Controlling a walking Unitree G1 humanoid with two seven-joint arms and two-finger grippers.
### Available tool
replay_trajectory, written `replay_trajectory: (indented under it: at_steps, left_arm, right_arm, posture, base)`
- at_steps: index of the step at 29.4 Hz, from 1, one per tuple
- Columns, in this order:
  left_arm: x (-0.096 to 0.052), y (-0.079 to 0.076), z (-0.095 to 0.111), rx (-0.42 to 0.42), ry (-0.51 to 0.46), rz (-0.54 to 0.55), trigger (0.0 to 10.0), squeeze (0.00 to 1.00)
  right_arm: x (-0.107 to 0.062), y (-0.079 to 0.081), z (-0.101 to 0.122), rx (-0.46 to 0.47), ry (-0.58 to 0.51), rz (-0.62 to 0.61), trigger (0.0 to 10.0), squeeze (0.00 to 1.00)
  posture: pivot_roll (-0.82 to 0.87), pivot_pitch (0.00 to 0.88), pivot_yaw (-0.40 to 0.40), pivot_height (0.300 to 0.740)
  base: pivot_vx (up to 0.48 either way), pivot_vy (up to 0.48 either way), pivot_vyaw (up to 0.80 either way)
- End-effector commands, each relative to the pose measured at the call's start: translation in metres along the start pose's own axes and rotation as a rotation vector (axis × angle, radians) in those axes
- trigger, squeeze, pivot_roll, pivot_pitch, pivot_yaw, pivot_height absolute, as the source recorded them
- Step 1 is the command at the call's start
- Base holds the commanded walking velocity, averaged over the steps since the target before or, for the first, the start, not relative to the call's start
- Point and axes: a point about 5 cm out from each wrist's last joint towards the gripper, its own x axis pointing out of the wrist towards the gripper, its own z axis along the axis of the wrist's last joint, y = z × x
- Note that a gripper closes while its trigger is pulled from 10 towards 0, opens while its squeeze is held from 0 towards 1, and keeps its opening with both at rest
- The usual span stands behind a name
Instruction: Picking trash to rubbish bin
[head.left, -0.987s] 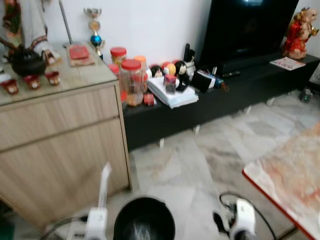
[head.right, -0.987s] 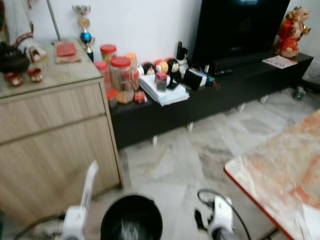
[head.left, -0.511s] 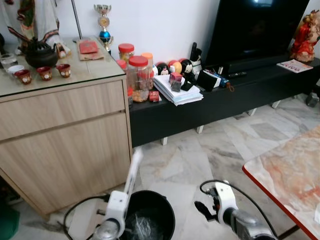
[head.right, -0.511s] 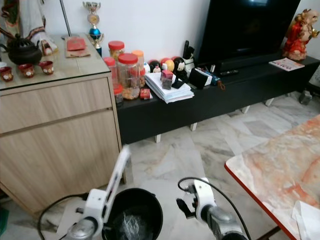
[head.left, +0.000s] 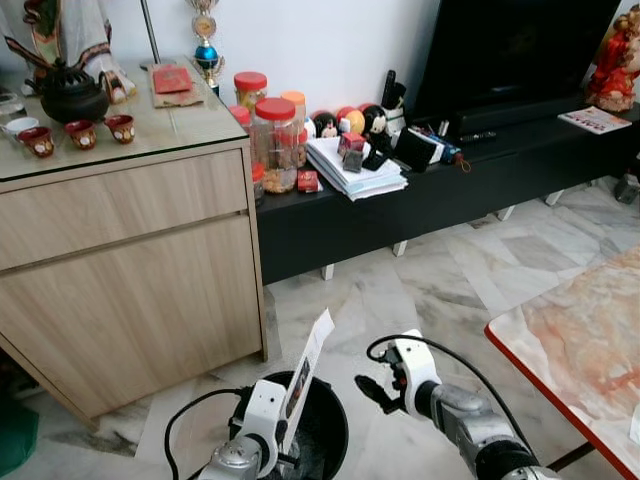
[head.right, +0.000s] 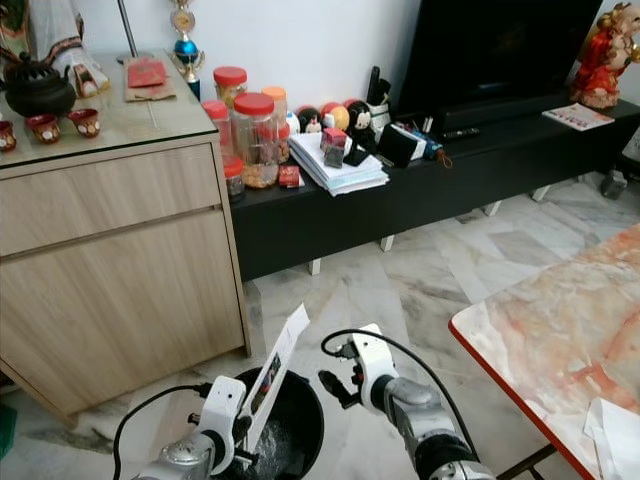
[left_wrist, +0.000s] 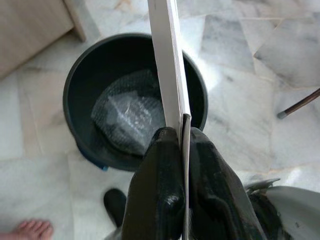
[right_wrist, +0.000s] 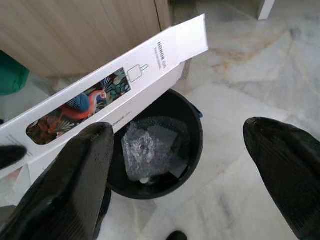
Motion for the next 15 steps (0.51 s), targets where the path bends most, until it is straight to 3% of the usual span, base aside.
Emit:
replay_trajectory:
  at_steps: [1,2,3,4,5,6,15]
  left_arm:
    - [-0.0019,0.0018,-0.0109,-0.032,0.043,0.011,10.0,0.02]
    - [-0.002,0.0019,-0.0112,-0.03,0.044,0.01,10.0,0.02]
    - [-0.002,0.0019,-0.0114,-0.029,0.045,0.009,10.0,0.11]
    - [-0.002,0.0017,-0.0115,-0.032,0.047,0.008,10.0,0.54]
    - [-0.002,0.0017,-0.0115,-0.032,0.047,0.008,10.0,0.54]
    - [-0.002,0.0017,-0.0117,-0.033,0.049,0.008,10.0,1.0]
    - [-0.0021,0.0021,-0.012,-0.053,0.052,0.009,10.0,1.0]
  right_arm:
    - [-0.0002,0.0005,0.0032,-0.011,-0.004,0.003,10.0,0.0]
    - [-0.0003,0.0005,0.0032,-0.012,-0.003,0.003,10.0,0.0]
    - [-0.0004,0.0006,0.0032,-0.013,-0.003,0.003,10.0,0.0]
    - [-0.0006,0.0005,0.0036,-0.012,-0.004,0.002,10.0,0.0]
    - [-0.0006,0.0005,0.0036,-0.012,-0.004,0.002,10.0,0.0]
    - [-0.0007,0.0005,0.0037,-0.013,-0.005,0.001,10.0,0.0]
    - [-0.0026,-0.0016,0.0037,-0.013,0.0,-0.008,10.0,0.0]
  posture:
    - [-0.04,0.095,-0.078,0.74]
    - [-0.04,0.095,-0.078,0.74]
    - [-0.04,0.095,-0.078,0.74]
    - [-0.04,0.095,-0.078,0.74]
    - [-0.04,0.095,-0.078,0.74]
    - [-0.04,0.095,-0.078,0.74]
    - [-0.04,0.097,-0.079,0.74]
  base:
    - [0.0,0.0,0.0]
    - [0.0,0.0,0.0]
    - [0.0,0.0,0.0]
    - [0.0,0.0,0.0]
    - [0.0,0.0,0.0]
    - [0.0,0.0,0.0]
    - [0.0,0.0,0.0]
